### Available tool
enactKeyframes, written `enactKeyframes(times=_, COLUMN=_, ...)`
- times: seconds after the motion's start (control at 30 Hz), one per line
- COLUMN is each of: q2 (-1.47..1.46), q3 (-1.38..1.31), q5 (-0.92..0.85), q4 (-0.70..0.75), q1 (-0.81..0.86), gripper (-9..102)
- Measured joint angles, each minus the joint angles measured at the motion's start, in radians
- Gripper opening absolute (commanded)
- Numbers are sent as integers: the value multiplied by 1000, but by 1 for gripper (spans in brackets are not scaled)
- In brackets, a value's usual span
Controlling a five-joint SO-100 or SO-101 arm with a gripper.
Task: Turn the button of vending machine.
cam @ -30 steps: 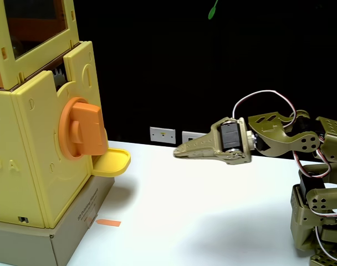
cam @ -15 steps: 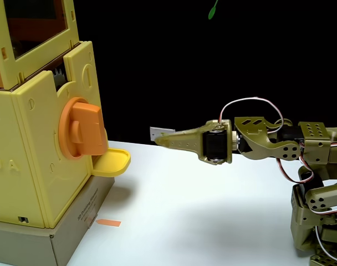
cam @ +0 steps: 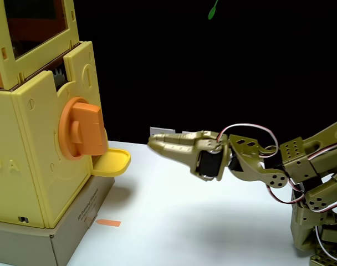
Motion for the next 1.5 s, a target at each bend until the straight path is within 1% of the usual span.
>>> enactKeyframes(times=0.23, q2=-195, q3=-175, q5=0, q4=64, q1=38, gripper=31)
enactKeyframes(times=0.43, q2=-370, q3=-364, q5=12, q4=140, q1=94, gripper=37)
enactKeyframes(times=0.6, q2=-494, q3=-499, q5=48, q4=183, q1=143, gripper=39)
enactKeyframes(times=0.87, q2=-617, q3=-617, q5=80, q4=225, q1=192, gripper=36)
enactKeyframes(times=1.33, q2=-761, q3=-811, q5=54, q4=227, q1=192, gripper=24)
enactKeyframes(times=1.5, q2=-775, q3=-819, q5=38, q4=227, q1=189, gripper=18)
